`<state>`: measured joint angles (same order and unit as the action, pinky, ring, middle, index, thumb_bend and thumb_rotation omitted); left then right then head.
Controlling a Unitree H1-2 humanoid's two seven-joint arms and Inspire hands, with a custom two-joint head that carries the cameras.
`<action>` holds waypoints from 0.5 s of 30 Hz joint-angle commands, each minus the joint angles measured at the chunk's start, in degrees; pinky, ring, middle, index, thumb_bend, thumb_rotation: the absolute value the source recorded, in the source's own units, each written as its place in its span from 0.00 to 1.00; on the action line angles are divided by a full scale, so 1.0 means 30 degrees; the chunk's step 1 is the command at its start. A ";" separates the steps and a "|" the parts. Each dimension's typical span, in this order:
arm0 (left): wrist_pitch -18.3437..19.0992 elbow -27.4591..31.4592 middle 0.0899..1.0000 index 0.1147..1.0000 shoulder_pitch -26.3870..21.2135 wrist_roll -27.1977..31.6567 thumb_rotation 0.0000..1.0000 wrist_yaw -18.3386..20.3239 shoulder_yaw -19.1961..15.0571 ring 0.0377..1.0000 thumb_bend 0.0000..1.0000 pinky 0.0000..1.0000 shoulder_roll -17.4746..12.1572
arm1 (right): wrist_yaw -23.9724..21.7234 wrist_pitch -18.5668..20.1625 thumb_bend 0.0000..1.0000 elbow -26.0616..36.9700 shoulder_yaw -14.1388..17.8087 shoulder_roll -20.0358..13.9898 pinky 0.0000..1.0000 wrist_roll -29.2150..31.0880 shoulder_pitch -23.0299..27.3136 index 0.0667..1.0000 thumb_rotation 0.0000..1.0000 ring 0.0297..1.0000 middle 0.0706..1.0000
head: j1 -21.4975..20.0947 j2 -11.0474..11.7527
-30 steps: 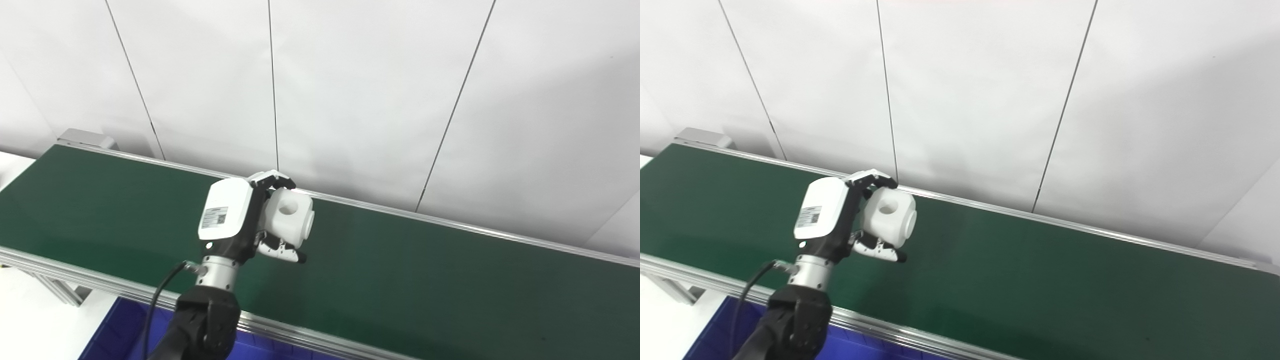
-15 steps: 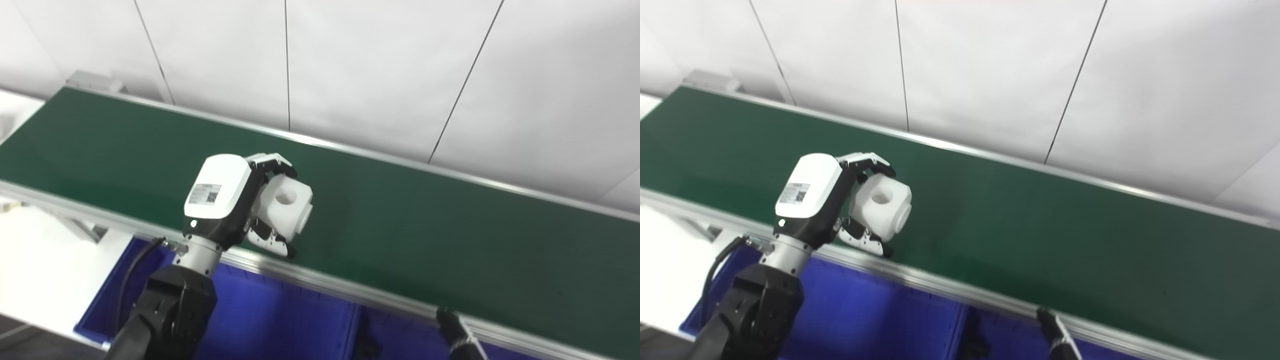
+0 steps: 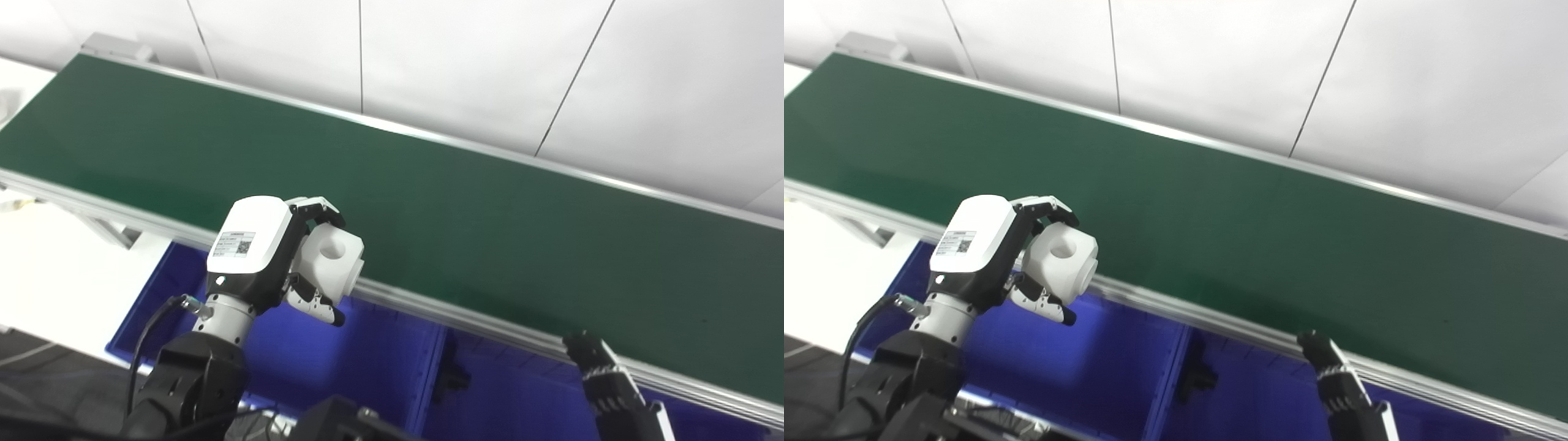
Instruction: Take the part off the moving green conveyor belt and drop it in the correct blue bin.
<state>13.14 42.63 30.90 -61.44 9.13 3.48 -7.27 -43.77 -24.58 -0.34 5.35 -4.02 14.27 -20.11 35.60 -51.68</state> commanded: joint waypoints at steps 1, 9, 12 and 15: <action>-0.0664 0.0072 0.41 0.50 0.0574 0.0067 0.00 -0.0698 -0.0604 0.32 0.49 0.24 -0.0298 | -0.0251 -0.0780 0.87 0.0286 -0.0017 -0.0070 0.92 0.0497 0.0097 0.87 0.83 0.91 0.87 | -0.0012 -0.0013; -0.1278 -0.1537 0.45 0.44 0.1446 0.0920 0.00 -0.1531 -0.2245 0.36 0.50 0.26 -0.0464 | 0.0453 -0.0769 0.87 0.0838 -0.0188 -0.0327 0.89 -0.0239 0.0050 0.86 0.88 0.90 0.86 | -0.0099 -0.0099; -0.1305 -0.2185 0.46 0.43 0.1416 0.0972 0.00 -0.1736 -0.2554 0.37 0.50 0.26 -0.0502 | 0.0819 -0.0758 0.88 0.0984 -0.0440 -0.0521 0.90 -0.0340 0.0003 0.86 0.89 0.90 0.86 | -0.0211 -0.0130; -0.1231 -0.3151 0.42 0.48 0.1503 0.0898 0.00 -0.2002 -0.2834 0.33 0.49 0.25 -0.0529 | 0.0982 -0.0769 0.88 0.0976 -0.0655 -0.0668 0.91 -0.0195 0.0017 0.86 0.87 0.90 0.86 | -0.0213 -0.0139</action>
<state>10.39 33.21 34.96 -58.70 5.31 -4.42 -7.91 -41.49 -24.58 0.70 3.82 -5.76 12.76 -20.13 34.89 -52.12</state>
